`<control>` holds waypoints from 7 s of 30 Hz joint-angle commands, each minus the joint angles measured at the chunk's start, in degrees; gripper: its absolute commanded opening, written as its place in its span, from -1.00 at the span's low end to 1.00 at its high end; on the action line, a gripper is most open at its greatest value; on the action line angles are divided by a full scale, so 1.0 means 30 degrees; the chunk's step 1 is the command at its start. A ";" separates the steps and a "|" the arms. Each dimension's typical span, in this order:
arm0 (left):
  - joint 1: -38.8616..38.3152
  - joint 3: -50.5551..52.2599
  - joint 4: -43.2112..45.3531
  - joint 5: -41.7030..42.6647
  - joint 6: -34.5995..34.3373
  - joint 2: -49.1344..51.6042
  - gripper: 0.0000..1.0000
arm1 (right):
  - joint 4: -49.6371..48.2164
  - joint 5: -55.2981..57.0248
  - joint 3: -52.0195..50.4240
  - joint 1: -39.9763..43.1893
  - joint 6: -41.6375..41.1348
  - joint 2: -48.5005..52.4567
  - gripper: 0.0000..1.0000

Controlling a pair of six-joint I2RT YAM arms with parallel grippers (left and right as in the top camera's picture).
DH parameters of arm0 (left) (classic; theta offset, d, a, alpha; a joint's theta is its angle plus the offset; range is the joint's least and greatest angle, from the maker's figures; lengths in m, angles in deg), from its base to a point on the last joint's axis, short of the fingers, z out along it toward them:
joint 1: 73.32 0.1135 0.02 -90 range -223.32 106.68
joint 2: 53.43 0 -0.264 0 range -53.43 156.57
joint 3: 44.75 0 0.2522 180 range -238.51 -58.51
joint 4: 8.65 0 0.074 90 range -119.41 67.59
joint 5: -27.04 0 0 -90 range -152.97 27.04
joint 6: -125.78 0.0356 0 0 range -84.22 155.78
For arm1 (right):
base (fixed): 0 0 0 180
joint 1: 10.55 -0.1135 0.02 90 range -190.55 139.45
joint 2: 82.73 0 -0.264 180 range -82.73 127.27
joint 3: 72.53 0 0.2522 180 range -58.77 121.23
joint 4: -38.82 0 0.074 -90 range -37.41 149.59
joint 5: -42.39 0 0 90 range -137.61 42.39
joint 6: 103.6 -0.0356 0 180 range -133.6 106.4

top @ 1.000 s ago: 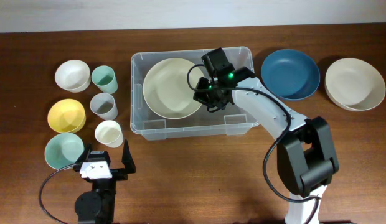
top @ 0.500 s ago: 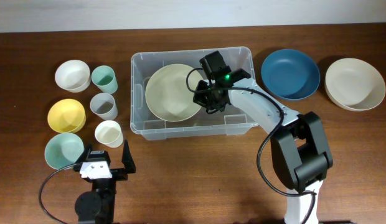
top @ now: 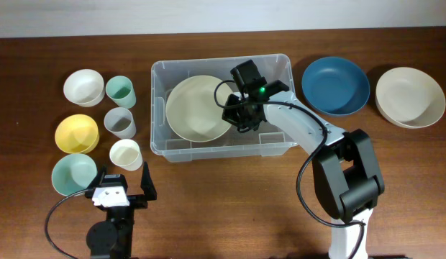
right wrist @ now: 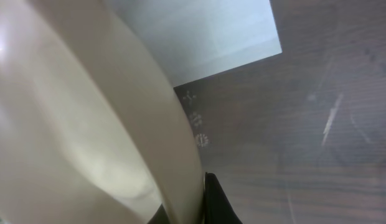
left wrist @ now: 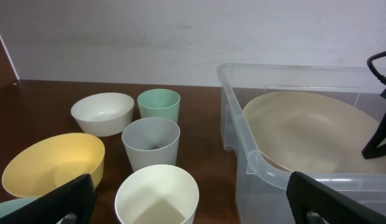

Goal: Pack container
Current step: 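Lift the cream plate and lower it into the clear container, then release the plate and move the right gripper to the teal plate, then grasp the dark teal plate's rim with the right gripper, then carry the teal plate and lay it on the cream plate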

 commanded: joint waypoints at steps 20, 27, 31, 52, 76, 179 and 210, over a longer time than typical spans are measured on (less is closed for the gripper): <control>0.0102 0.0066 -0.0073 -0.0117 0.0226 -0.0160 0.99 | -0.0015 -0.1049 0.0138 -0.0255 0.1224 -0.0007 0.50; 0.0102 0.0066 -0.0073 -0.0117 0.0226 -0.0160 0.99 | 0.3031 -0.0976 0.4029 0.0809 0.4641 -0.0415 0.68; 0.0102 0.0066 -0.0073 -0.0117 0.0226 -0.0160 0.99 | 0.6834 0.0211 0.8845 0.2164 0.6040 -0.0423 0.79; 0.0102 0.0066 -0.0073 -0.0117 0.0226 -0.0160 0.99 | 1.1285 0.1559 1.0834 1.3872 0.3599 0.0678 0.98; 0.0102 0.0066 -0.0080 -0.0117 0.0226 -0.0160 0.99 | 0.4255 0.1355 0.1749 1.3821 0.1086 0.1224 0.98; 0.0102 0.0066 -0.0080 -0.0117 0.0226 -0.0160 0.99 | 0.3985 -0.3869 0.4546 0.2062 0.5523 0.1428 -0.92; 0.0102 0.0066 -0.0073 -0.0117 0.0226 -0.0160 0.99 | 0.7104 -0.2025 0.9231 0.2361 0.7147 0.1239 -0.30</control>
